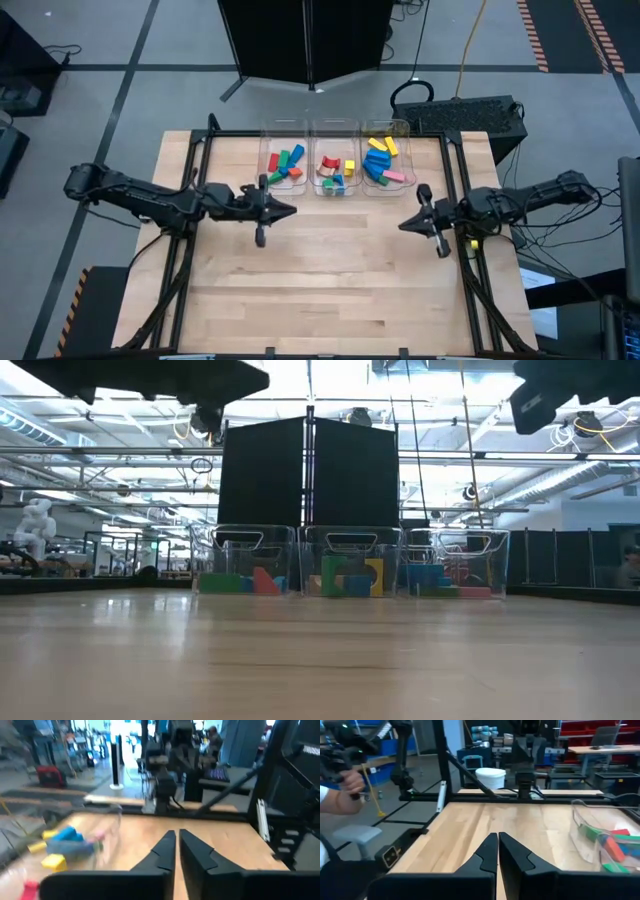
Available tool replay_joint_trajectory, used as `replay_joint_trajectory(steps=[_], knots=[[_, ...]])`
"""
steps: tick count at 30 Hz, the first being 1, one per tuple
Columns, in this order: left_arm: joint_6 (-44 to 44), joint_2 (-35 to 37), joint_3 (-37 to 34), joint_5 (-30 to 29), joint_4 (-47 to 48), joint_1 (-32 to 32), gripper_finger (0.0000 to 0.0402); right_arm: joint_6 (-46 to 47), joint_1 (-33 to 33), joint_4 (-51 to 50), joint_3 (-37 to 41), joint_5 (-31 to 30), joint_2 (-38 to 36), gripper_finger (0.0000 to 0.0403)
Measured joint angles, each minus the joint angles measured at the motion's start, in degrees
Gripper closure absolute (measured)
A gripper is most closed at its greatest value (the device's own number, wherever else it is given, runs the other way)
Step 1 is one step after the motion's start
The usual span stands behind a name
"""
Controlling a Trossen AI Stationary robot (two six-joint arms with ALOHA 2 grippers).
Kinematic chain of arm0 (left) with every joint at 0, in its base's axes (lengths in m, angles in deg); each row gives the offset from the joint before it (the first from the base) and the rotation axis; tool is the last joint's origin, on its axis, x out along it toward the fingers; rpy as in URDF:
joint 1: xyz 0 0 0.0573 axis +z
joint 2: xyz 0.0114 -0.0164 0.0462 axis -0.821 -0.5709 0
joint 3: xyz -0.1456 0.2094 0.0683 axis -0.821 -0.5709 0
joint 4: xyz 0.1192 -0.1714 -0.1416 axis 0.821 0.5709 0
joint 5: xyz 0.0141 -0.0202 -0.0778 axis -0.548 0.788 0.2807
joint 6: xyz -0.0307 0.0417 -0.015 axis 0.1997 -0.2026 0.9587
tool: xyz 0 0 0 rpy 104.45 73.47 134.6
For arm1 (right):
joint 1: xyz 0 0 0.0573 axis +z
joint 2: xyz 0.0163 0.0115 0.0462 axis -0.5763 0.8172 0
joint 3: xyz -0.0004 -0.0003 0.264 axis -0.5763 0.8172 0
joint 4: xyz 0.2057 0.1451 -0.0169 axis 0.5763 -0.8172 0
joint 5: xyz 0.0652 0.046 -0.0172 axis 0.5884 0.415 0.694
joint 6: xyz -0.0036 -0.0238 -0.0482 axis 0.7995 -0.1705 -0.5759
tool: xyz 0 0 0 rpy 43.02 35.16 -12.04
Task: Sort blocks by size
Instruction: Return to Home Position
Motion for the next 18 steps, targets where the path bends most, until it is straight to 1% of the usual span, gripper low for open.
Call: replay_joint_trajectory(steps=[3,6,9,13,18], knots=[[0.9,1.2,0.0,0.0,3.9,-1.4,0.0396,0.0,0.6,-0.2,0.0,-1.0,-0.9,0.0403],[1.0,3.4,0.0,-2.3,7.1,-3.6,0.0397,-0.3,0.8,1.0,0.0,-4.7,-0.9,0.0403],[0.9,6.6,0.0,-5.2,11.3,-5.1,0.0397,-2.6,0.7,1.2,0.0,-4.5,-0.5,0.0403],[0.4,12.1,0.0,-6.8,18.2,-5.1,0.0399,-3.2,0.7,1.3,0.0,-4.5,-0.4,0.0403],[-0.8,19.7,0.0,-6.9,24.7,-3.2,0.0399,-4.3,0.7,3.3,0.0,-4.8,-0.4,0.0403]])
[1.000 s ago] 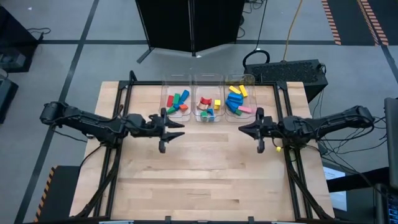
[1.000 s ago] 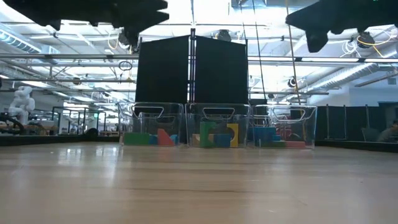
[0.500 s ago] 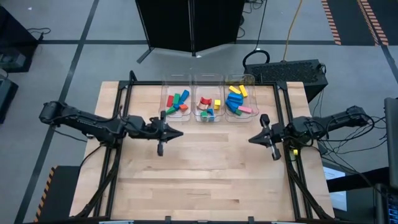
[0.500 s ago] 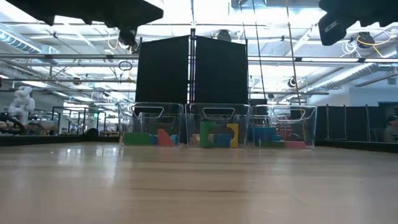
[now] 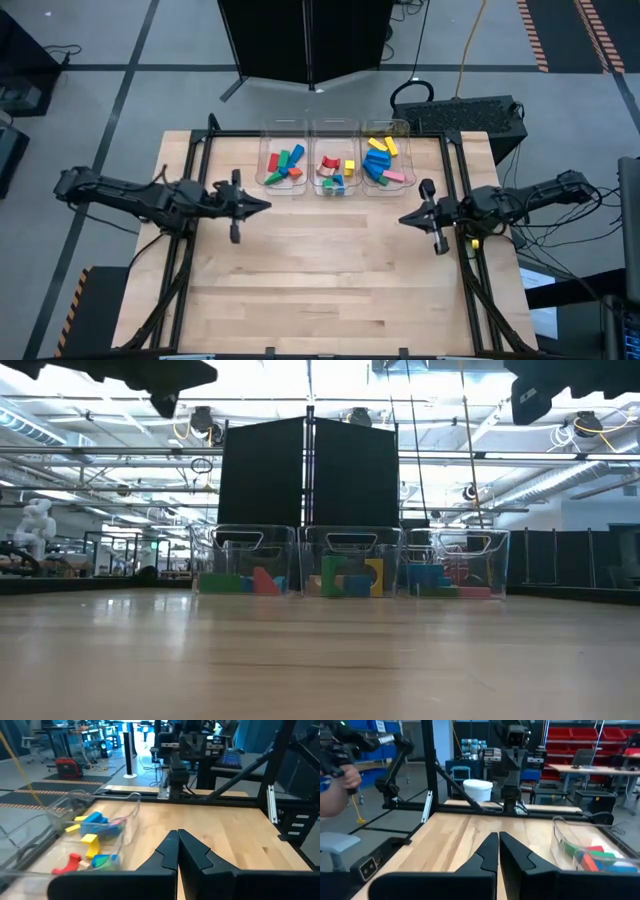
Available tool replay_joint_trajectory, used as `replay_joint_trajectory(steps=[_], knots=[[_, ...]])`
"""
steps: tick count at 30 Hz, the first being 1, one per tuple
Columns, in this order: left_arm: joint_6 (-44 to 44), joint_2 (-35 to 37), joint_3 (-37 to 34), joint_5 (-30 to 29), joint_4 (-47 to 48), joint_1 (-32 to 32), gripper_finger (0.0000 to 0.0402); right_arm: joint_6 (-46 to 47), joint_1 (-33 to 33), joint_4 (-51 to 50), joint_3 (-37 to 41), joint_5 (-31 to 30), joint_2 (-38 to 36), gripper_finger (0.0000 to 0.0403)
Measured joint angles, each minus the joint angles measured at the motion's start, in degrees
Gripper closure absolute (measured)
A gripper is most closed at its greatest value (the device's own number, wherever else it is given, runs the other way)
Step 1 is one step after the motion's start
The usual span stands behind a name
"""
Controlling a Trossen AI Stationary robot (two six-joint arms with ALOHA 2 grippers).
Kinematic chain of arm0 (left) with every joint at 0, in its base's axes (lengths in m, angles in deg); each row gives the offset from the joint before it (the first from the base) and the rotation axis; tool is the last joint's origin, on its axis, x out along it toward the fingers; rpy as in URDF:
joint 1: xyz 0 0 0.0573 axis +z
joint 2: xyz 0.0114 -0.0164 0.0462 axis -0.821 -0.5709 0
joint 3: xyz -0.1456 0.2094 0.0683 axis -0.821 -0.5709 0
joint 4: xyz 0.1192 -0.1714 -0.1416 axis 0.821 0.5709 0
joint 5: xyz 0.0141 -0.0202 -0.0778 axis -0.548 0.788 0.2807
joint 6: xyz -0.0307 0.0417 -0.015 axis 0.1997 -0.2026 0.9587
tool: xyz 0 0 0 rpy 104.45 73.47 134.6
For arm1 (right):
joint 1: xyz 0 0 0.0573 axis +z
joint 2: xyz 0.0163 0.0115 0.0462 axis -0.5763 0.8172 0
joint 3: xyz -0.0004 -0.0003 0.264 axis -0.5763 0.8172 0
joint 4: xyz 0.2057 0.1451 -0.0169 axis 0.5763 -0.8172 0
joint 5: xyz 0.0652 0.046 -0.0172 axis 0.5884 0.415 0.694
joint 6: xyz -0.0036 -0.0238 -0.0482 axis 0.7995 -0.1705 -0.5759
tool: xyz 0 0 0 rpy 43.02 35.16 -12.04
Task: Sort blocks by size
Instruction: Return to Home Position
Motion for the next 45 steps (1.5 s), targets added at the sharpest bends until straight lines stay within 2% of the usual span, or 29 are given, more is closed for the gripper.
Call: replay_joint_trajectory(steps=[3,8,14,18,20,24,28,31,37,45], knots=[[0.0,3.3,-0.1,0.5,3.4,0.6,0.0399,0.2,0.0,0.9,0.0,0.1,-0.3,0.0403],[-0.1,6.5,-3.2,1.4,3.9,0.4,0.0400,1.4,0.9,-2.4,0.0,0.2,-2.0,0.0403],[-0.2,8.2,-8.0,1.4,2.4,0.4,0.0401,2.9,0.9,-6.2,0.0,-2.8,-4.6,0.0403],[-0.3,8.1,-11.8,1.5,-3.1,0.4,0.0401,2.9,0.9,-5.7,1.2,-3.4,-4.6,0.0403],[-1.4,8.1,-13.7,2.4,-6.8,0.4,0.0401,2.9,0.9,-3.5,2.4,-5.8,-4.6,0.0403],[-3.2,8.1,-16.7,4.9,-13.3,0.5,0.0401,0.3,0.9,8.2,6.8,-7.2,-4.2,0.0403],[-3.3,8.1,-17.0,4.9,-14.0,1.6,0.0401,-1.0,-0.2,9.7,7.7,-7.3,-4.2,0.0403],[-5.0,8.1,-16.1,5.1,-13.9,4.2,0.0401,-3.7,-2.1,8.4,5.5,-6.9,-4.5,0.0403],[-6.0,8.1,-12.5,14.1,-11.9,9.8,0.0401,-4.8,-6.3,-1.2,-0.7,-0.2,-6.1,0.0403],[-5.6,9.2,-12.5,15.1,-7.3,11.5,0.0402,-1.7,-7.7,-4.4,1.3,1.9,-9.3,0.0403]])
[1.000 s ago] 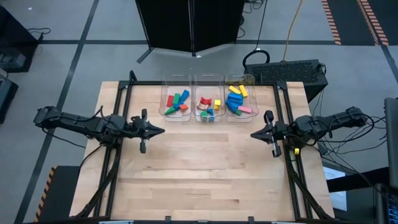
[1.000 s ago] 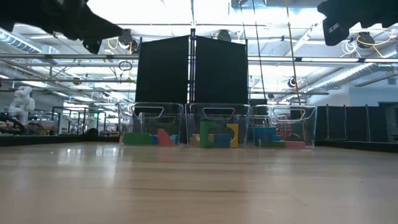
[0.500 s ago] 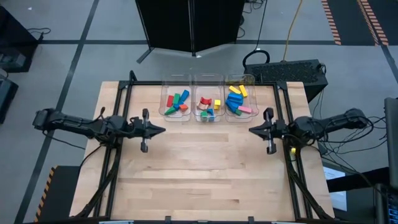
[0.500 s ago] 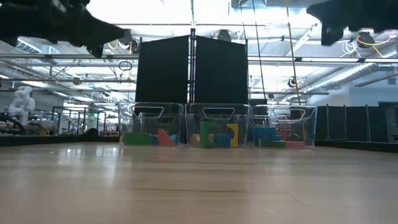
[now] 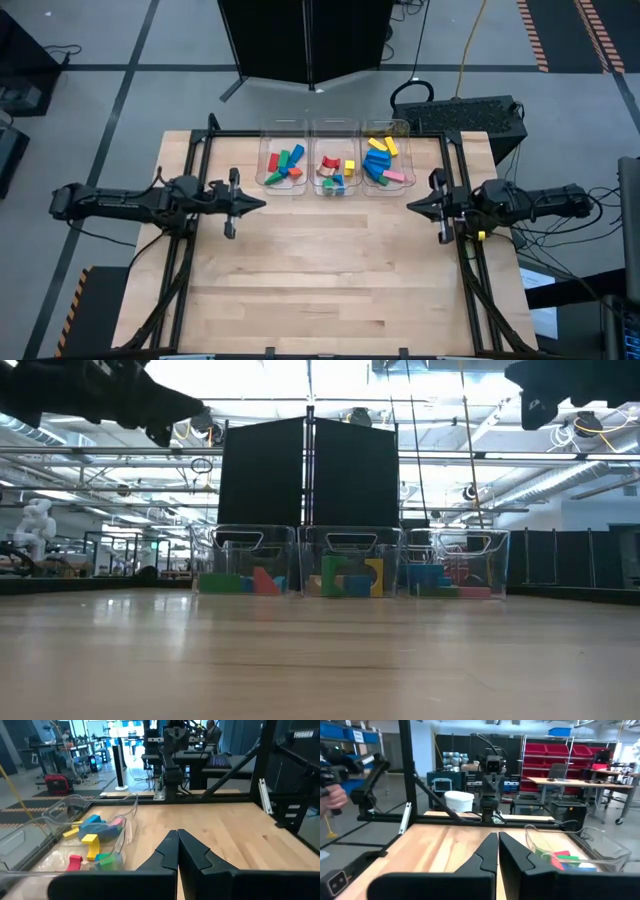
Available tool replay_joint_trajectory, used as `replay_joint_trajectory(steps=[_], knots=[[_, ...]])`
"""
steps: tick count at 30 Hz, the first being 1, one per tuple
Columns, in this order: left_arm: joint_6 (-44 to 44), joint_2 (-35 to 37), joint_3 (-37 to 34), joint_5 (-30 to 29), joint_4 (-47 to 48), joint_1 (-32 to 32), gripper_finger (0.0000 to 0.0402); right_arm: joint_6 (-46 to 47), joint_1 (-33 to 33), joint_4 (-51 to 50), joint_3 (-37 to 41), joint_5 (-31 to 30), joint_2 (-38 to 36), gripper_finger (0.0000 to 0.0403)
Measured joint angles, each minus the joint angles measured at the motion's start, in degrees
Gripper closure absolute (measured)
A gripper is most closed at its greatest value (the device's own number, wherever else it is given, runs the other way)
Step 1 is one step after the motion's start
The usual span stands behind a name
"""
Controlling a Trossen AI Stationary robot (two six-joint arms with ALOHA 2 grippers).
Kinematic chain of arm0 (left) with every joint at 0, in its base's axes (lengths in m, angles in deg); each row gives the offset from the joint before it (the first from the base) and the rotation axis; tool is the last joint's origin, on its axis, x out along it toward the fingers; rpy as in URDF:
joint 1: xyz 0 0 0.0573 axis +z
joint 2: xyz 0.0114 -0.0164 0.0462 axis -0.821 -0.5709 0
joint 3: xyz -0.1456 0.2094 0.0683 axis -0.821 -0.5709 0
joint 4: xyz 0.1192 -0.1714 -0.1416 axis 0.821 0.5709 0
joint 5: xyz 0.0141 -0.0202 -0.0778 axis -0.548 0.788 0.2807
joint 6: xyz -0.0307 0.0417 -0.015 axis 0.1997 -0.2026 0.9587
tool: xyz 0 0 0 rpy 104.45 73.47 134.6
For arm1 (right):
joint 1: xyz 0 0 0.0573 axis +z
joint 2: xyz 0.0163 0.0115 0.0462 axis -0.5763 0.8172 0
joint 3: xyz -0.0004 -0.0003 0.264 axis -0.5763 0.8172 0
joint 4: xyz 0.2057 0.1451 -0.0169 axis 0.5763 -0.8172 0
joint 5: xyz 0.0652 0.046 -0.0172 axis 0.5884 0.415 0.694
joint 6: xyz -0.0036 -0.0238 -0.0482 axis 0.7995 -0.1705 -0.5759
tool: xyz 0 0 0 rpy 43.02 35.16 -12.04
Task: Sort blocks by size
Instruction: Return to Home Position
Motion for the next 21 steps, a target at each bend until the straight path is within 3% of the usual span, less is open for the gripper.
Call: replay_joint_trajectory(steps=[7,21], knots=[[1.3,6.5,-0.1,0.1,7.5,0.0,0.0402,1.4,0.0,0.3,3.3,0.1,-3.8,0.0403],[2.8,15.0,-8.6,0.0,5.4,0.0,0.0402,5.7,0.0,4.0,9.6,0.1,-5.2,0.0403]])
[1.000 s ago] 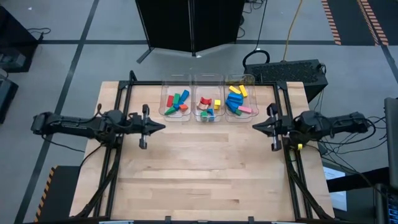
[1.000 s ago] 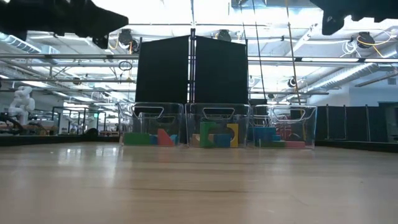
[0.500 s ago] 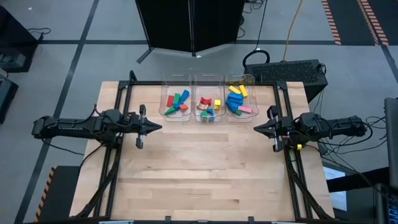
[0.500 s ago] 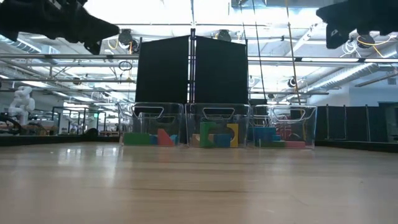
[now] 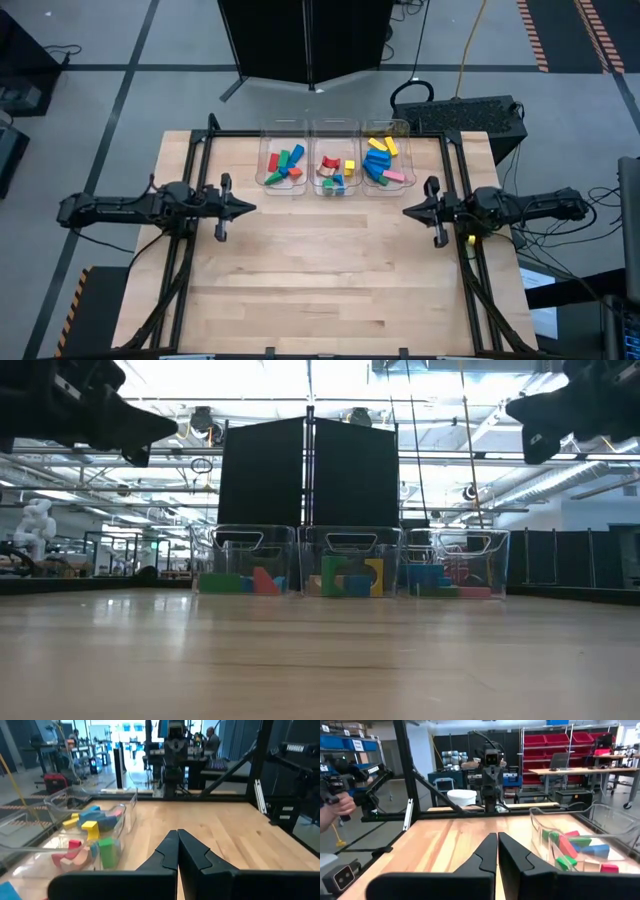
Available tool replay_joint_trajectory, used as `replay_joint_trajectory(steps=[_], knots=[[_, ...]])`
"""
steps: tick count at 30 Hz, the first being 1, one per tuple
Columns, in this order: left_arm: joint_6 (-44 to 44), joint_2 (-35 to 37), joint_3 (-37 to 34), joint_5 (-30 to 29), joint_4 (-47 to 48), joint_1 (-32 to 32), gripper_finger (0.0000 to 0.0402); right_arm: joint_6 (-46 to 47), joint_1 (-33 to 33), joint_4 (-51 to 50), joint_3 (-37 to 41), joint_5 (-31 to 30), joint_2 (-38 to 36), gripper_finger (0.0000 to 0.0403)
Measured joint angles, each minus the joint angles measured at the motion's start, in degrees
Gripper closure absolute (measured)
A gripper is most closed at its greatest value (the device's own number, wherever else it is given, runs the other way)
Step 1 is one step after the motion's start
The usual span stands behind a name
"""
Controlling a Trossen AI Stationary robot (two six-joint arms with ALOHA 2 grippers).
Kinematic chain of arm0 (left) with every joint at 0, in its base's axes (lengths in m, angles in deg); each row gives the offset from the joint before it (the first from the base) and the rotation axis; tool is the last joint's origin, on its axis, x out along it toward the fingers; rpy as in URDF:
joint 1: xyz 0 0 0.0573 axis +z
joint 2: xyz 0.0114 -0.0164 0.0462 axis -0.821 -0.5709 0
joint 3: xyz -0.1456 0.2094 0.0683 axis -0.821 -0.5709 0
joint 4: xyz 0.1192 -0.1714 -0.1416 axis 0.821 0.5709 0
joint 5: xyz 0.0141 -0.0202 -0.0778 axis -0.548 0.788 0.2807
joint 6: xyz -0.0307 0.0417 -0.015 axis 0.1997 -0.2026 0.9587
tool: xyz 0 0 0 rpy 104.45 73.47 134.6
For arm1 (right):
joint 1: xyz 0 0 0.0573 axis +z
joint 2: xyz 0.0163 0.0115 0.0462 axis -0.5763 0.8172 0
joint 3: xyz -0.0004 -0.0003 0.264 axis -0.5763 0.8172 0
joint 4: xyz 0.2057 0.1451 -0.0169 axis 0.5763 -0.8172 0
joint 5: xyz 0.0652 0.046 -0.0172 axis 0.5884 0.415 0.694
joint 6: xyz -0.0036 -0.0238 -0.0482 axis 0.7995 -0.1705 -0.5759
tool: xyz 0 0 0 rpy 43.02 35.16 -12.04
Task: Sort blocks by size
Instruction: Return to Home Position
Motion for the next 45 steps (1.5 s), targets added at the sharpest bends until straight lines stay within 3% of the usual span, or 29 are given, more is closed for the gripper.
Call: replay_joint_trajectory(steps=[5,18,28,39,45], knots=[[0.0,1.3,-1.8,0.0,-1.8,0.0,0.0402,1.1,0.0,5.5,3.8,0.0,0.0,0.0403],[-0.4,3.5,-2.4,-0.5,1.3,0.0,0.0402,2.6,0.0,8.3,8.6,-0.3,0.0,0.0403],[-0.4,3.5,-2.4,-2.0,3.5,0.0,0.0402,1.8,-1.8,8.2,8.9,-0.2,0.0,0.0403],[0.7,3.5,-8.1,-1.8,-4.4,0.0,0.0402,1.8,-5.0,8.4,8.9,2.9,0.0,0.0403],[1.5,6.2,-8.1,-1.7,-2.5,0.0,0.0402,2.7,-5.2,8.1,8.9,3.1,0.0,0.0403]])
